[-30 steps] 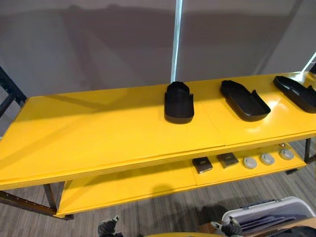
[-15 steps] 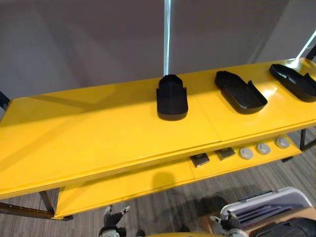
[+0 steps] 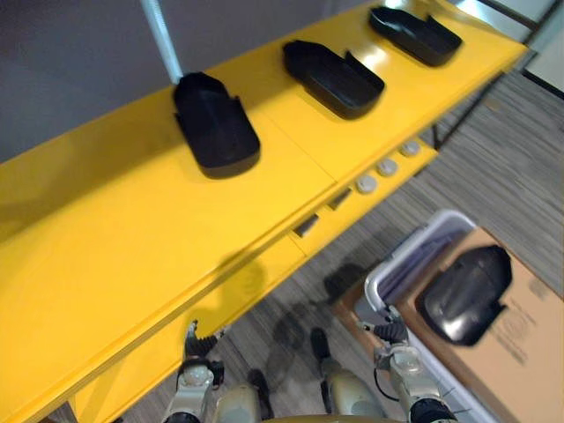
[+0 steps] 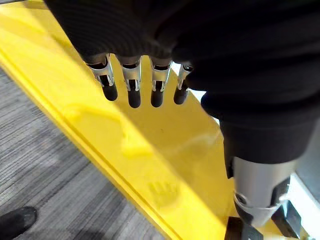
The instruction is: Walk over and take plastic housings, then place them on the shelf
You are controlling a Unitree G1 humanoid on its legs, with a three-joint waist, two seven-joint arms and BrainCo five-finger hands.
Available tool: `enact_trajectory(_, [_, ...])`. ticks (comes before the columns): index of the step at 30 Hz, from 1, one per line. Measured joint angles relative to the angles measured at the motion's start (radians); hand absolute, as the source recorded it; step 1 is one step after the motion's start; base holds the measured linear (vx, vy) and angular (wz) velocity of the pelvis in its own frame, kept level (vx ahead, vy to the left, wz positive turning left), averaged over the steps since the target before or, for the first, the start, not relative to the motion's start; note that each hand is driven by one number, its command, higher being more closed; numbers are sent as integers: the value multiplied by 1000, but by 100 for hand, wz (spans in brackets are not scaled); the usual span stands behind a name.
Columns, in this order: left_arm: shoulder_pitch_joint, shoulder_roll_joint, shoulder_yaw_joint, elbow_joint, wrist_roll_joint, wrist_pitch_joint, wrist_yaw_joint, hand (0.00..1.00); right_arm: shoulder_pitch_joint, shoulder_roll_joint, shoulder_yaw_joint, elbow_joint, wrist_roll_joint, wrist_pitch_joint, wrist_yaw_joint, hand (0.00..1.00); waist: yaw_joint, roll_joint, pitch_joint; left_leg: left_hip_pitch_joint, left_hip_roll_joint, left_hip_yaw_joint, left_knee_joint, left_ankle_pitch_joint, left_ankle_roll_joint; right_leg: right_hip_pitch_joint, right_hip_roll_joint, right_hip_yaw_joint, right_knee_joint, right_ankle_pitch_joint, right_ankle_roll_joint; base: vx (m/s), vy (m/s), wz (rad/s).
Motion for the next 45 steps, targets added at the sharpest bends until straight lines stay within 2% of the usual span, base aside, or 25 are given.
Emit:
enact_trajectory(1, [7,3,0,0,0,4,-1,0,1,-1,2,11,-2,1,0,0,16,-17,-8,-6,-3,41,17,1,-6,38,-21,-23,-116,-6,19,-116,-202,-113])
enact_trajectory(2, [2,-6,2,13,-1,14,0,0,-4,-19,12,27,-2,6,-1,0,12,10,-9,-25,17,21,22,14,-25,55,34,8,-201,52,8,-78,-220,-104])
enact_trajectory(4, [8,-22,-2,20,-1,13,-1,0,-7,-29,21,41,-1,11,-1,0,14,19,-13,-5,44,9,12,29,-47,92,81,56,-292,109,-18,-10,-172,-86])
enact_trajectory(6, [13,-30,-18,24,-1,14,-4,0,10,-28,20,39,-1,11,-1,0,9,8,-18,41,78,36,27,34,-57,118,119,122,-316,128,-36,-2,-186,-102])
enact_trajectory(8, [0,-30,-32,28,-1,13,-12,0,22,-29,17,38,0,9,-2,0,9,4,-20,50,103,52,64,34,-57,126,134,156,-320,134,-44,-25,-152,-78])
enact_trajectory(11, [-11,-40,-32,40,-1,14,-19,0,44,-24,-7,39,4,9,-1,0,11,13,-15,48,191,66,241,32,-60,133,175,259,-308,139,-54,-29,-93,-104])
enact_trajectory(12, [2,-55,-32,40,-1,14,-19,0,52,-32,-10,38,6,9,-2,0,11,33,-8,9,235,-15,388,32,-46,147,200,329,-290,135,-68,18,-35,-131])
enact_trajectory(13, [10,-63,-33,41,-1,14,-20,0,55,-32,-10,39,6,9,-3,0,11,41,-5,-11,228,-78,420,18,-33,147,208,354,-281,133,-74,22,21,-146])
enact_trajectory(14, [20,-78,-41,42,-1,15,-20,0,57,-41,-23,38,15,10,-3,0,6,45,-3,-37,179,-206,428,-24,-56,141,208,402,-263,122,-81,6,80,-97])
enact_trajectory(15, [21,-82,-45,42,-1,15,-20,0,62,-45,-33,38,22,10,-4,0,5,47,-2,-46,147,-264,415,-38,-66,139,206,427,-254,115,-84,0,126,-118])
enact_trajectory(16, [21,-82,-51,41,-2,15,-20,0,76,-47,-56,38,48,10,-4,0,6,47,-2,-58,82,-355,361,-54,-76,139,196,468,-245,110,-87,7,152,-105])
enact_trajectory(17, [20,-82,-51,40,-2,15,-19,0,91,-47,-75,38,71,9,-5,0,5,47,-1,-70,27,-438,287,-53,-79,132,190,501,-234,102,-76,2,166,-98])
enact_trajectory(19, [19,-82,-52,40,-11,14,-19,0,114,-47,-100,38,107,8,-5,0,2,62,-3,-69,-15,-535,158,-43,-89,119,195,534,-211,84,-57,10,219,-75])
enact_trajectory(20, [24,-79,-52,43,-22,15,-20,0,133,-49,-127,39,135,8,-4,0,-2,77,-9,-61,-18,-549,111,-4,-78,115,202,545,-186,63,-42,50,249,-62])
enact_trajectory(21, [28,-71,-52,43,-25,16,-20,0,141,-38,-142,39,148,8,-5,0,-2,74,-15,-49,-23,-529,106,-5,-78,116,193,551,-176,55,-40,130,288,-41])
enact_trajectory(23, [33,-47,-53,45,-40,19,-20,0,173,-8,-183,37,193,6,-4,0,-17,40,-36,-39,-57,-492,75,-9,-65,107,149,557,-175,46,-9,170,264,-19])
enact_trajectory(25, [32,-35,-52,57,-40,20,-21,0,178,-1,-214,37,219,4,-5,0,-18,28,-45,-26,-78,-470,55,-1,-43,108,122,560,-181,41,7,173,169,-18])
enact_trajectory(29, [32,-24,-51,81,-41,26,-21,0,174,5,-254,24,252,-19,-8,0,-16,28,-49,33,-106,-446,13,9,-27,156,92,525,-216,48,22,181,75,-13])
enact_trajectory(40, [37,-26,-48,102,-41,32,-19,0,170,12,-416,-20,289,-23,-71,0,-15,27,-68,122,-91,-443,-45,9,-28,220,98,497,-240,49,20,68,-5,0])
enact_trajectory(42, [36,-26,-47,101,-41,33,-18,0,181,12,-427,-112,288,-21,-86,0,-15,27,-69,128,-89,-443,-59,9,-29,220,102,498,-240,51,18,-1,-1,-8])
enact_trajectory(44, [38,-24,-37,98,-41,33,-17,0,203,7,-442,-304,278,-23,-118,0,-16,20,-75,128,-89,-434,-68,13,-29,210,101,501,-239,51,17,-41,10,-13])
enact_trajectory(45, [39,-24,-35,98,-41,33,-17,0,206,7,-443,-328,277,-22,-120,0,-16,18,-77,128,-90,-433,-71,15,-29,210,100,502,-239,51,17,-60,8,-11])
